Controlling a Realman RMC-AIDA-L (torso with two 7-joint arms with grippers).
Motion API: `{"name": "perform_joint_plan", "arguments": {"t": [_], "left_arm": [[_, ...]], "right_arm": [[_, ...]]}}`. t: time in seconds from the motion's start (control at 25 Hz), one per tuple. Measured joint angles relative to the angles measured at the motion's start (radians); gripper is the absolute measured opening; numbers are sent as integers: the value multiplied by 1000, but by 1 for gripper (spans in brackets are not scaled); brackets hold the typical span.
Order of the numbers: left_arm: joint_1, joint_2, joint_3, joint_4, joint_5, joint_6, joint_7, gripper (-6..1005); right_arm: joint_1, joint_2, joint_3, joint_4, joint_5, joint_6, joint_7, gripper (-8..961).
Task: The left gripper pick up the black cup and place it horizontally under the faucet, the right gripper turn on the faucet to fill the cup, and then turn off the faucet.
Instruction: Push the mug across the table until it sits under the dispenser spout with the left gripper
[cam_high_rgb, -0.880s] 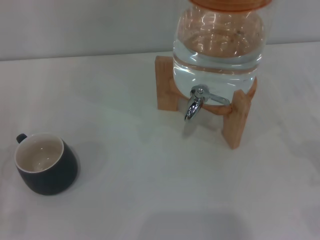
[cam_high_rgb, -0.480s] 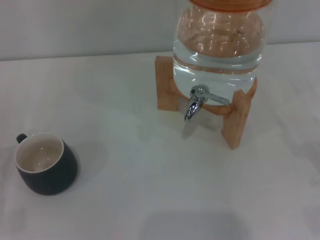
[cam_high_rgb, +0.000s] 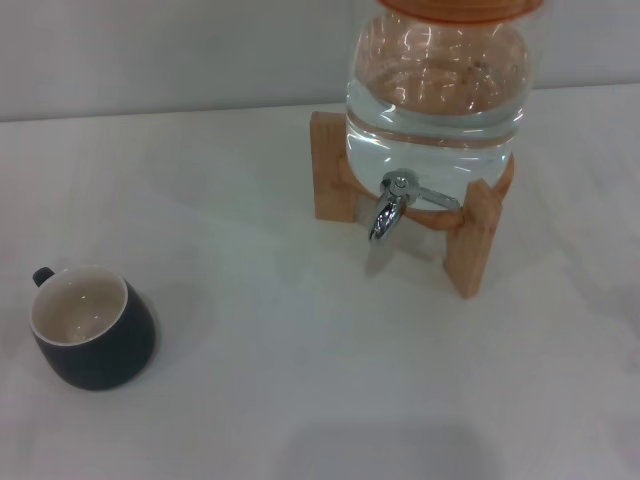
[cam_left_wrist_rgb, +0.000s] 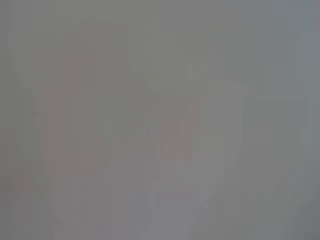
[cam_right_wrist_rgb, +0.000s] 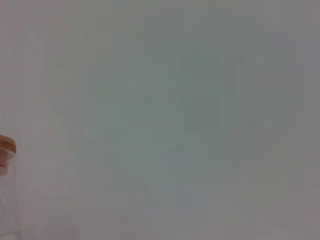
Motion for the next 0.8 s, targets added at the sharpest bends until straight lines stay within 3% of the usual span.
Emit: {"name": "perform_joint_plan", "arguments": {"t": [0.16, 0.32, 0.36, 0.4, 0.56, 0.8], "left_arm": [[48, 21, 0, 85, 140, -32, -120, 878], [70, 58, -1, 112, 266, -66, -192, 877], [70, 58, -1, 112, 266, -66, -192, 877], [68, 78, 0, 113, 327, -74, -215, 877], [45, 104, 0, 114, 443, -76, -253, 877], [-18, 121, -5, 115, 598, -65, -282, 876]], "right_arm": [[-5, 0, 1, -10, 1, 0, 8, 837], [-7, -2, 2, -20, 6, 0, 14, 837], [-7, -2, 2, -23, 6, 0, 17, 837], [-7, -2, 2, -25, 7, 0, 19, 837], [-6, -2, 2, -32, 7, 0, 28, 837], [-8, 0, 2, -34, 7, 4, 35, 837]]}}
